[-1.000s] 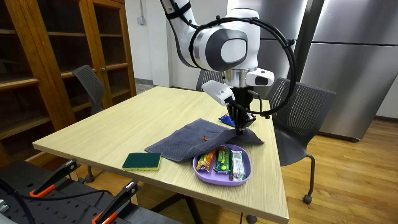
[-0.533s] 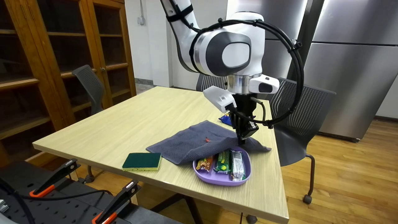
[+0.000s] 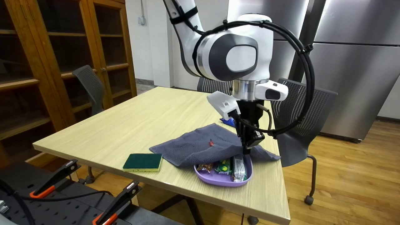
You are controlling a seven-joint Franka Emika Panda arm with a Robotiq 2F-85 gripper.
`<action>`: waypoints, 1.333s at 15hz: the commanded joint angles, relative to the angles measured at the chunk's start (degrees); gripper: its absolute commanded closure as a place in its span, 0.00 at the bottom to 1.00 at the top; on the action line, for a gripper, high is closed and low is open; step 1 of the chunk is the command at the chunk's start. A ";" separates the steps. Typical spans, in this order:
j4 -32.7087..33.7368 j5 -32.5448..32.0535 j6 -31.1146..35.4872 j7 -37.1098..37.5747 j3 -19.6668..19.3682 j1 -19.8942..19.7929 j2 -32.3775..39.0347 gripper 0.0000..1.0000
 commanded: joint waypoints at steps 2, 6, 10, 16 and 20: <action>-1.46 -1.58 -1.88 2.46 -1.01 -0.52 -1.72 0.99; -2.16 -1.61 -2.50 3.31 -1.92 -0.59 -1.62 0.99; -2.40 -1.43 -3.32 3.69 -2.23 -0.73 -1.39 0.99; -2.47 -1.72 -4.44 4.51 -2.43 -0.27 -1.55 0.49; -2.65 -1.22 -4.44 4.67 -1.98 -0.43 -1.98 0.19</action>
